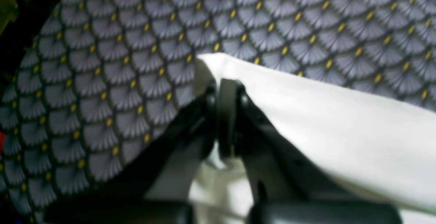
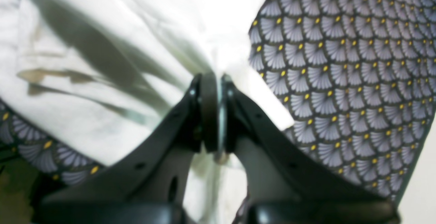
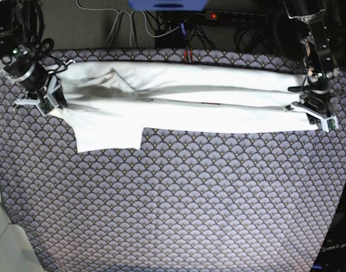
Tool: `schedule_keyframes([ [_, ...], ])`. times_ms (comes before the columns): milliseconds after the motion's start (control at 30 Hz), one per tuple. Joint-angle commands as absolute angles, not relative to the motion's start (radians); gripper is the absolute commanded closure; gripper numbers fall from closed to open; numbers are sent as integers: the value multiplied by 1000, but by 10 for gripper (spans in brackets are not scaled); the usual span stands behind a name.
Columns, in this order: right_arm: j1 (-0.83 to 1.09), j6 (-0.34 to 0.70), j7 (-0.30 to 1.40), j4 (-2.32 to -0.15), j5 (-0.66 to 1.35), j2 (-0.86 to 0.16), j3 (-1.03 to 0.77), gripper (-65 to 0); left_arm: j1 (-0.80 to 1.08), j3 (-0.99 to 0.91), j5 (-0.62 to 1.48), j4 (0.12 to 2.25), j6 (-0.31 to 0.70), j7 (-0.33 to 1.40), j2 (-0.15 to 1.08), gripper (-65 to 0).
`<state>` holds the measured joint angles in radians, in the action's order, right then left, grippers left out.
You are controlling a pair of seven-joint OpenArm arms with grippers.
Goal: Fold the T-shirt properly
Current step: 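Lay the hem down on the folded edge and release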
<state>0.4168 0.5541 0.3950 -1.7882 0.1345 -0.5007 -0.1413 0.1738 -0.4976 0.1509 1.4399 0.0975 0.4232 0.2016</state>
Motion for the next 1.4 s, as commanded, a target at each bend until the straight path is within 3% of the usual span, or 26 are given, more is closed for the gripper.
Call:
schedule_keyframes([
  [0,426,553,375,-1804,140,-516,-150,0,170,-503,156,1457,93,401,217,-6],
  [667,481,553,375,-1799,140,-521,-153,0,197,-498,157,1446,93,401,309,-6],
  [1067,479,553,377,-1709,139,-521,-151,0,196,-458,157,1322,104,400,309,-15],
  [1133,481,552,378,-1713,139,-518,-151,0,196,-461,157,1323,145,401,308,-49],
  [1267,481,552,386,-1713,139,-521,-151,0,199,-464,157,1333,211,403,303,-205],
  [1367,481,552,386,-1713,139,-521,-151,0,203,-464,157,1333,260,403,300,-278],
])
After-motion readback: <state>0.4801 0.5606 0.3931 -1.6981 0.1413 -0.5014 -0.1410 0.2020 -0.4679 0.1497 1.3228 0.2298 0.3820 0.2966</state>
